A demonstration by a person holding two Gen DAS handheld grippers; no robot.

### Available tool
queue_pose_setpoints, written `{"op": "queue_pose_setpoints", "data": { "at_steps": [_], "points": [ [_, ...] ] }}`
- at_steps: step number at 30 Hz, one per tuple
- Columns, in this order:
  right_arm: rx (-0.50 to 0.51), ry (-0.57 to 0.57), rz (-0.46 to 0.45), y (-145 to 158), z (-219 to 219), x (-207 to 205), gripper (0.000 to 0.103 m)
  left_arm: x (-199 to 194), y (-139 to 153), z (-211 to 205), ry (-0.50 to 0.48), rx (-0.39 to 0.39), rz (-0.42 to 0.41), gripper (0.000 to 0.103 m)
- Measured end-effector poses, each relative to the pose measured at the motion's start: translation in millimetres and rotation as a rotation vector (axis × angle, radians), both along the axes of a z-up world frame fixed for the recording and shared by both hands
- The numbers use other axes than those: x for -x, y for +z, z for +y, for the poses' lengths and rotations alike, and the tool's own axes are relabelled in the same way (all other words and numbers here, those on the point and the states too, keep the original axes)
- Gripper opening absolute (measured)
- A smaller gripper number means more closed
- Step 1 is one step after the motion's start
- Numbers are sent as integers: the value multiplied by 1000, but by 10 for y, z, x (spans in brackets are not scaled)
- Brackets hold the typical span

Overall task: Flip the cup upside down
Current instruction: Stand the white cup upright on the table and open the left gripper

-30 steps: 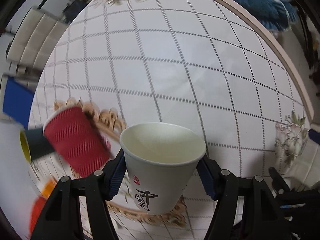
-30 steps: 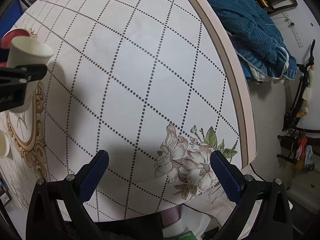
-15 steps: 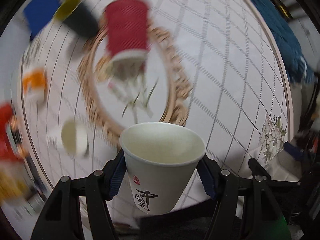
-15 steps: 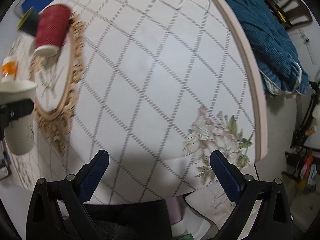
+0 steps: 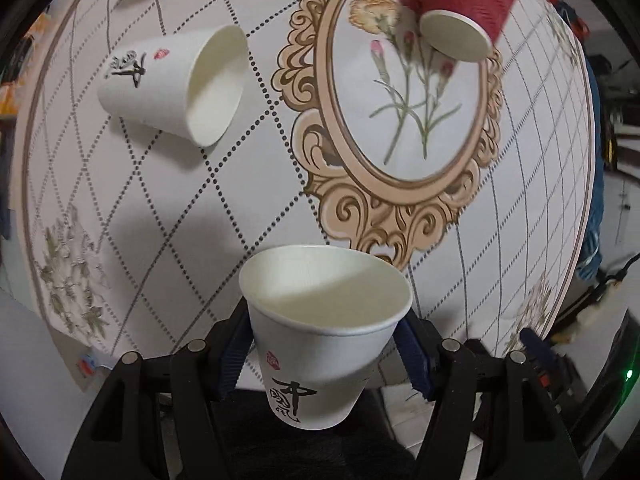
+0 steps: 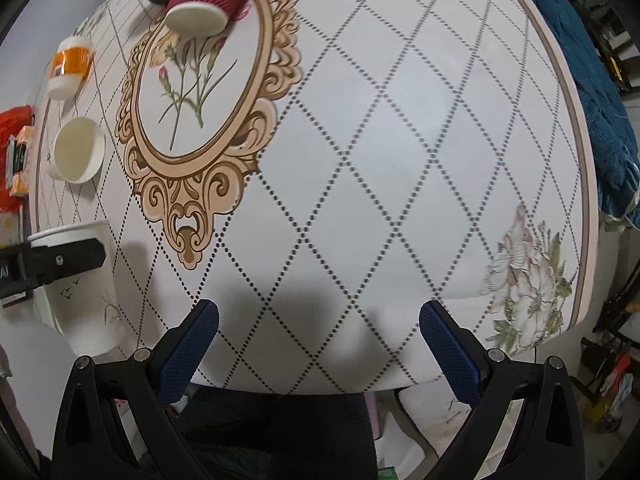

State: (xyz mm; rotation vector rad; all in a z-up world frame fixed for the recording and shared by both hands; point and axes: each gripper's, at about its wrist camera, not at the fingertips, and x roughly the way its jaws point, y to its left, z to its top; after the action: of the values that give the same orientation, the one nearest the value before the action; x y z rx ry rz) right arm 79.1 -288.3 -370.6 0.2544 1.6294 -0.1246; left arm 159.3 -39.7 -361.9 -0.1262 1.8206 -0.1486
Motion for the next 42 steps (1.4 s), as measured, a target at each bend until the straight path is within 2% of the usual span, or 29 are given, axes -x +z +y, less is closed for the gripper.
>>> {"op": "queue_pose_setpoints", "data": {
  "at_steps": [2,6,16,22,23,25,33,42],
  "points": [
    [3,-4,6,-61,54,-34,102,-27,-82,-22,16,17,2,64],
    [27,-21,20,-178,112,-91,102,-105,-205,-180,-22,36,-6,64],
    [87,-60,46,-387,134,-210,102,-280,-430,-453,-94,7,-13,66],
    [95,-85,51,-396,65,-232,102,-286,-437,-544,-132,-19,-28,67],
    [95,-88,50,-395,67,-238,102,-288,-442,-557,-137,-21,-26,69],
    [95,-92,49,-368,-16,-264,102,-282,-464,-586,-145,-21,-22,86],
    [96,-106,45,-356,-93,-233,102,-230,-492,-678,-172,-25,-27,87],
    [94,-121,39,-312,-107,-83,102,-198,-370,-675,-185,-33,-47,87]
  ]
}}
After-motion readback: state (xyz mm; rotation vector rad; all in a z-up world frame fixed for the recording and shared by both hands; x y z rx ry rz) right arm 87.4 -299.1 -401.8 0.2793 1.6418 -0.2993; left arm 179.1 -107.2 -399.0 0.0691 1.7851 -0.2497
